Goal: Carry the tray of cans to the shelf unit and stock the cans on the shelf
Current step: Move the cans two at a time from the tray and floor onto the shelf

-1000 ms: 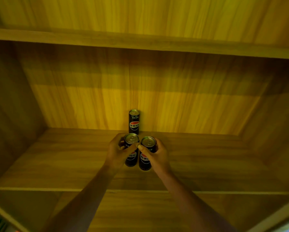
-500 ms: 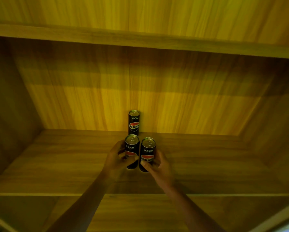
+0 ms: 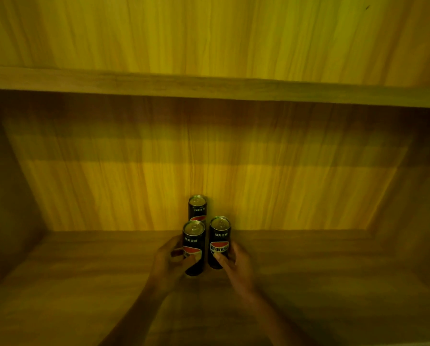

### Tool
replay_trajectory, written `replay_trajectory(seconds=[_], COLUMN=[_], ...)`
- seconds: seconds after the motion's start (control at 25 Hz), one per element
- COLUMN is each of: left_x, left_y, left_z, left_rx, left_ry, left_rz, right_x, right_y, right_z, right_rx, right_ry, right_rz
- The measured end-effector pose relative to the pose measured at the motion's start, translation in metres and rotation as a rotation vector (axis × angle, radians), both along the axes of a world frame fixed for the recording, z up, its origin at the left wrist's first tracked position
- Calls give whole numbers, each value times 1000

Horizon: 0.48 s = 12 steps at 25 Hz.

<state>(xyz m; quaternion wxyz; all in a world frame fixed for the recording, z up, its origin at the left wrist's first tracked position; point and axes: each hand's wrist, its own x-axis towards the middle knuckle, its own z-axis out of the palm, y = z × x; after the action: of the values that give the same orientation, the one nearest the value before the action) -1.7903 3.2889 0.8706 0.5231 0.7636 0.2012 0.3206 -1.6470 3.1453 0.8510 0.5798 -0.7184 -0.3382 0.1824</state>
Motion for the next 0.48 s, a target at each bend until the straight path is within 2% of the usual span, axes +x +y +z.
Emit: replay_trajectory(seconds=[0.28,0.48], left_x=[23,30], left_y=[17,17], left_z=[1,1], left_rx=[-39,-51], left_ry=[3,21], left_rz=[49,112], right_x=[31,41], right_y=[48,64], right_z=[6,5], right_rx=[66,15], right_ry=[-72,-149], right_rz=[-17,-68])
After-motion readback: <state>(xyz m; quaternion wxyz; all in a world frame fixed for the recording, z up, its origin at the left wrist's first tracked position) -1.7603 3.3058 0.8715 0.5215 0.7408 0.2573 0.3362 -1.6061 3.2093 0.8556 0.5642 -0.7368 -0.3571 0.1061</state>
